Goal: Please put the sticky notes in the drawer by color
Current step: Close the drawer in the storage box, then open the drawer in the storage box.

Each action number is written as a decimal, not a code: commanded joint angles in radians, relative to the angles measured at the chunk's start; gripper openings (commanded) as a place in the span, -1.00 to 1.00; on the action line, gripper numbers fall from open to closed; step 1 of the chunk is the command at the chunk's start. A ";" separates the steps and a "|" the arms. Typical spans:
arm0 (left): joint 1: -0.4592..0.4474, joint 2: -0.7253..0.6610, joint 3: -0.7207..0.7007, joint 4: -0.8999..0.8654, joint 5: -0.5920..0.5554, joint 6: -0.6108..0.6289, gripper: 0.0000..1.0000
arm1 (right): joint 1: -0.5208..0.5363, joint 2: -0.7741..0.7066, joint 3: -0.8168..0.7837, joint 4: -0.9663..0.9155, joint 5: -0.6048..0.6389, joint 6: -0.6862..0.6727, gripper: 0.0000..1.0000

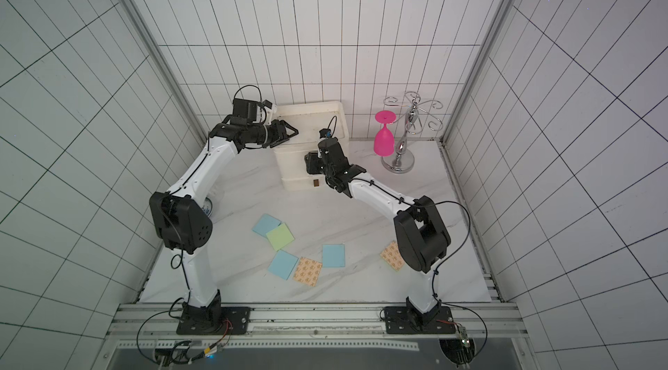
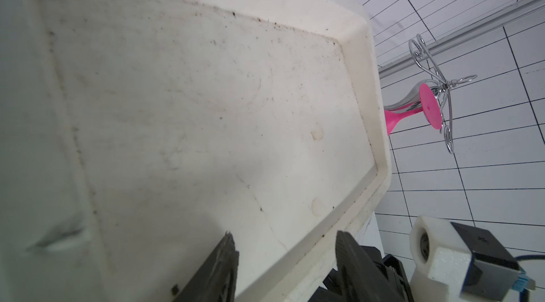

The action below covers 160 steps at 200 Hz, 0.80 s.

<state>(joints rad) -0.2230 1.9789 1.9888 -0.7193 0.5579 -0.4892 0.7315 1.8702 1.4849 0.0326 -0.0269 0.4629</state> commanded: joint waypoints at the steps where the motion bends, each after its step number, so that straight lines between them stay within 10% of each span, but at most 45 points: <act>1: 0.005 0.008 -0.040 -0.104 -0.017 0.004 0.13 | -0.027 0.023 0.061 0.028 -0.013 -0.022 -0.05; 65: 0.005 -0.036 0.012 -0.104 -0.018 -0.004 0.13 | -0.012 -0.068 -0.038 0.009 -0.066 -0.100 0.32; 160: 0.007 0.191 0.361 -0.170 -0.094 0.003 0.14 | 0.072 -0.043 -0.208 0.138 0.183 -0.082 0.14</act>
<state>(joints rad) -0.2207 2.0911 2.3260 -0.8574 0.4973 -0.5041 0.7986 1.7668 1.2839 0.1169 0.0723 0.3702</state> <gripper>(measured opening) 0.571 0.581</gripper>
